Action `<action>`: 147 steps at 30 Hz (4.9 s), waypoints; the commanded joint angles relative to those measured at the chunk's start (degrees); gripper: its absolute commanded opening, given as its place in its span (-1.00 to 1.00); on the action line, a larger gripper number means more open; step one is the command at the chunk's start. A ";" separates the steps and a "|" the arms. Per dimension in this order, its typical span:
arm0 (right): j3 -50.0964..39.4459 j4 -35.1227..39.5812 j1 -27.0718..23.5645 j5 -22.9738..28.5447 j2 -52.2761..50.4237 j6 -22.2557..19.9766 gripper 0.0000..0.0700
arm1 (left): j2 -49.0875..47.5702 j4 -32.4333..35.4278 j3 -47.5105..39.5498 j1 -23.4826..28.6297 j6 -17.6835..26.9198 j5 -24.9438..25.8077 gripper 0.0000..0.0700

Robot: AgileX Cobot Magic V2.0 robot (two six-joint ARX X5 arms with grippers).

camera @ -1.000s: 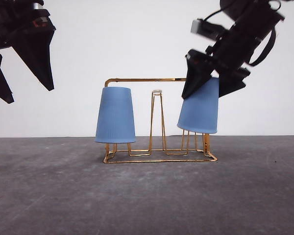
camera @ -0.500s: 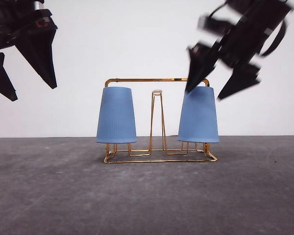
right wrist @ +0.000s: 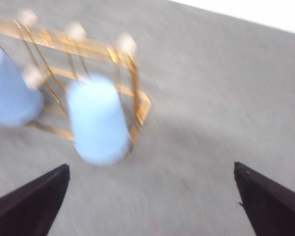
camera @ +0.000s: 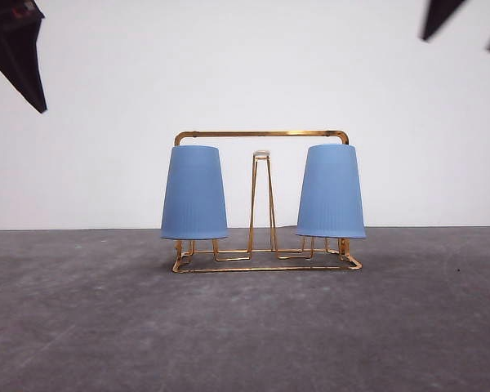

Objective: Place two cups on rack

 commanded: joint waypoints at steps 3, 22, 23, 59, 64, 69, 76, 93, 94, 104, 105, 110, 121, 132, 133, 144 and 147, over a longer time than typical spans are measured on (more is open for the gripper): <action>-8.27 0.76 -0.36 2.24 -7.41 2.56 0.78 | -1.68 -1.08 0.55 -0.14 -0.58 -0.94 0.56; -17.94 0.59 -4.24 1.79 -16.82 4.19 -0.96 | -2.99 -1.99 0.55 -0.14 -0.61 -0.90 -0.72; -17.94 0.70 -4.24 1.79 -16.82 4.25 -0.95 | -2.99 -1.93 0.55 -0.14 -0.58 -0.89 -1.00; -17.94 9.76 -4.20 2.21 -16.86 8.41 -0.95 | -43.98 32.18 -43.02 6.01 -0.95 -7.34 -0.96; -17.94 9.76 -4.20 2.22 -16.86 8.41 -0.95 | -57.98 32.72 -52.98 7.45 -4.46 -9.33 -0.96; -17.94 9.76 -4.20 2.23 -16.86 8.41 -0.95 | -66.62 32.52 -58.75 7.85 -5.95 -9.36 -0.96; -17.94 9.77 -4.20 2.22 -16.86 8.41 -0.96 | -69.82 33.06 -63.85 7.84 -7.71 -9.34 -0.96; -17.94 9.79 -4.20 2.23 -16.86 8.41 -0.96 | -69.81 35.72 -64.89 7.84 -8.34 -10.37 -0.96; -17.94 9.79 -4.20 2.23 -16.86 8.41 -0.95 | -69.81 35.72 -64.89 7.84 -8.34 -10.37 -0.96; -17.94 9.84 -4.20 2.23 -16.86 8.41 -0.95 | -69.81 35.71 -64.89 7.84 -8.34 -10.37 -0.96; -17.94 9.89 -4.15 2.20 -16.87 8.36 -0.95 | -69.81 35.71 -64.89 7.84 -8.34 -10.37 -0.96; -21.86 11.44 -4.27 4.00 -21.48 3.13 -0.95 | -69.81 35.71 -64.89 7.84 -8.34 -10.37 -0.96; -55.69 33.35 -5.32 3.83 -48.00 1.97 -0.95 | -69.81 35.71 -64.89 7.84 -8.34 -10.37 -0.96; -60.45 28.98 -5.30 4.19 -58.85 1.93 -0.95 | -69.79 35.72 -64.88 7.84 -8.34 -10.38 -0.96; -60.45 28.07 -5.23 4.30 -58.85 2.14 -0.95 | -69.78 35.70 -64.87 7.84 -8.34 -10.37 -0.96; -60.45 29.21 -5.22 4.64 -58.85 2.64 -0.95 | -69.81 35.71 -64.88 7.84 -8.34 -10.37 -0.96; -60.45 29.22 -5.34 4.64 -58.85 2.63 -0.95 | -69.81 35.71 -64.87 7.84 -8.34 -10.37 -0.96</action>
